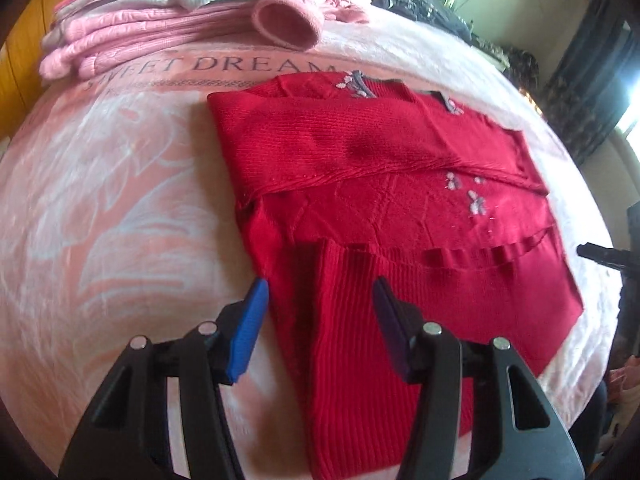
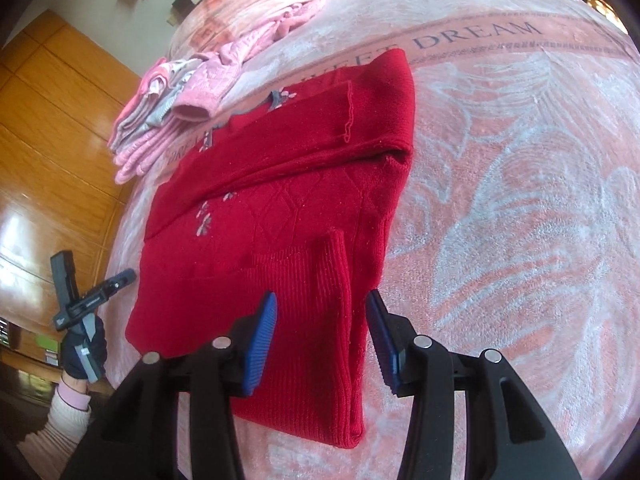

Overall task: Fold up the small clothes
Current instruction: 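Close both tools on the folded hem edge of the sweater, then lift the hem edge with both tools and fold it over toward the collar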

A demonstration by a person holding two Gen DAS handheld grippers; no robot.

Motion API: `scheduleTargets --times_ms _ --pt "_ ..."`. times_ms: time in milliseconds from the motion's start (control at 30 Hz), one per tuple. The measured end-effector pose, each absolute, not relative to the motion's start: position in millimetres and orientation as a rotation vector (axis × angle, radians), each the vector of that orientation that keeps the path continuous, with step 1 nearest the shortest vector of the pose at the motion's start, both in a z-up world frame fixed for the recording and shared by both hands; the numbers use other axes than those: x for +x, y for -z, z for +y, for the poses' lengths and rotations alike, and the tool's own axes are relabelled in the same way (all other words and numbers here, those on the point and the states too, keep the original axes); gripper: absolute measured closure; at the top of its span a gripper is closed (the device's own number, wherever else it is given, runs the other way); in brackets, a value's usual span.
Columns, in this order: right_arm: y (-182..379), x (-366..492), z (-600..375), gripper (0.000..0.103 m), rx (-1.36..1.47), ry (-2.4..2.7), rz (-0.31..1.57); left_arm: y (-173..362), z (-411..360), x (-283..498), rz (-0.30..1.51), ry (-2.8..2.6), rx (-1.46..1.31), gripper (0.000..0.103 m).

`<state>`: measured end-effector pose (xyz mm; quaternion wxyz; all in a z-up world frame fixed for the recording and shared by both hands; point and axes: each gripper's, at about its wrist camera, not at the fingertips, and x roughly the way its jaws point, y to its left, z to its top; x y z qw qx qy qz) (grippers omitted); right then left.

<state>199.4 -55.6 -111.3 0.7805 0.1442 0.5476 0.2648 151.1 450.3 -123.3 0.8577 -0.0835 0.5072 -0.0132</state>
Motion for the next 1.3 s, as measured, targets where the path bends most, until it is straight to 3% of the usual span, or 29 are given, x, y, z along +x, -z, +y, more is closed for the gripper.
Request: scheduleTargets --times_ms 133,333,400,533,1033,1100,1133,1167,1200,1267,1300 --pt "116 201 -51 0.056 0.301 -0.576 1.191 131 446 161 1.085 0.039 -0.136 0.05" --pt "120 204 -48 0.056 0.285 -0.576 1.193 139 436 172 1.116 0.058 -0.092 0.059" --pt "120 206 -47 0.056 0.269 -0.58 1.193 142 437 175 1.121 0.056 -0.095 0.067" --pt "116 208 -38 0.056 0.229 -0.611 1.177 139 439 175 1.116 0.078 -0.131 0.099" --pt "136 234 6 0.055 -0.079 -0.607 1.154 116 438 145 0.982 0.073 -0.177 0.1" --pt "136 233 11 0.062 -0.116 -0.605 1.142 114 436 142 0.976 0.071 -0.164 0.1" --pt "135 231 13 0.077 -0.134 -0.616 1.132 113 434 140 0.974 0.073 -0.155 0.1" --pt "134 229 15 0.084 -0.146 -0.621 1.129 113 434 139 0.973 0.074 -0.151 0.1" --pt "133 227 16 0.085 -0.158 -0.616 1.122 112 433 138 0.973 0.075 -0.147 0.1" --pt "129 221 17 0.098 -0.173 -0.631 1.102 113 432 136 0.976 0.081 -0.142 0.1" --pt "127 218 16 0.098 -0.161 -0.647 1.093 113 431 136 0.975 0.081 -0.139 0.1"
